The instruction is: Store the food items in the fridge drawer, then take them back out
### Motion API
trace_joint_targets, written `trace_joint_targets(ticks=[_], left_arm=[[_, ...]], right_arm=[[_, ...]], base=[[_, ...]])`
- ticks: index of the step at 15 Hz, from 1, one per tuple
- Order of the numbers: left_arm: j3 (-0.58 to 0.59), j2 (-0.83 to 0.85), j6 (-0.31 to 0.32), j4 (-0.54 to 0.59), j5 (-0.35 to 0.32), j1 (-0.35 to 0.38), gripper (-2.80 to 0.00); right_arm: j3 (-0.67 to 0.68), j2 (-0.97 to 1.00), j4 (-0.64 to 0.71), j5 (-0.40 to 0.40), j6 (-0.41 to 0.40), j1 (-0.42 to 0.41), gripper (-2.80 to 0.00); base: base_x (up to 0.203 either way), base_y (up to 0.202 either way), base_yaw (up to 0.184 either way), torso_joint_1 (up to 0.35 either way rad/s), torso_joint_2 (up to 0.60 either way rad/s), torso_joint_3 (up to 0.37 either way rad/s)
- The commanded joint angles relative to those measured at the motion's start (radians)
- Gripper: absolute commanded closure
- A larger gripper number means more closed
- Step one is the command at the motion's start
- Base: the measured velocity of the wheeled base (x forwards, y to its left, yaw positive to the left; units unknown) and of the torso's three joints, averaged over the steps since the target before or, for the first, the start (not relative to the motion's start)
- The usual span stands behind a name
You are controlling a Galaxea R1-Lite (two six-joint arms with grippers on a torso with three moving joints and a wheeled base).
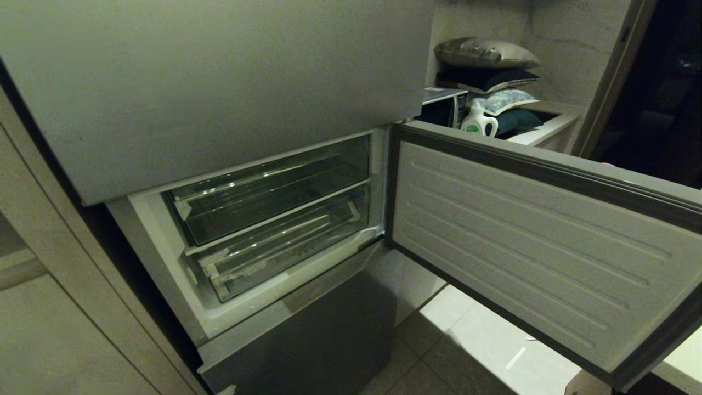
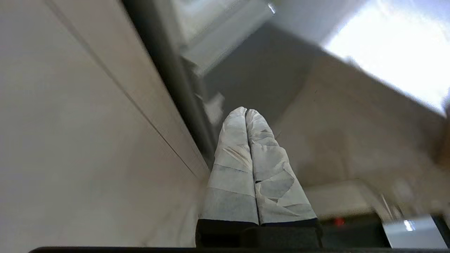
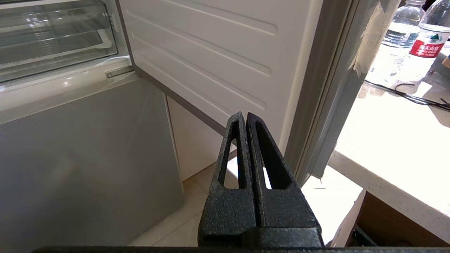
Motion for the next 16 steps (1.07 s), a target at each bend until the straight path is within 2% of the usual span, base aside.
trace_joint_targets(ticks=[1, 3, 5, 11, 16], left_arm=[[0.003, -0.175, 0.006, 0.01, -0.01, 0.018, 0.0], [0.006, -0.282, 0.008, 0.004, -0.032, 0.014, 0.0], [0.008, -0.283, -0.016, 0.001, -0.043, 0.011, 0.0], [0.008, -0.283, -0.02, 0.0, -0.043, 0.012, 0.0], [0.008, -0.283, -0.026, 0.0, -0.023, 0.011, 0.0]], right_arm=[[0.025, 0.0, -0.001, 0.001, 0.0, 0.0, 0.0], [0.023, 0.0, -0.001, 0.0, -0.002, 0.0, 0.0], [0.023, 0.0, -0.001, 0.0, 0.0, 0.0, 0.0], [0.023, 0.0, -0.001, 0.0, 0.0, 0.0, 0.0], [0.021, 0.0, 0.005, 0.0, 0.0, 0.0, 0.0]], base=[[0.0, 0.0, 0.0, 0.0, 0.0, 0.0], [0.0, 0.0, 0.0, 0.0, 0.0, 0.0], [0.0, 0.0, 0.0, 0.0, 0.0, 0.0], [0.0, 0.0, 0.0, 0.0, 0.0, 0.0], [-0.17, 0.0, 0.0, 0.004, 0.0, 0.003]])
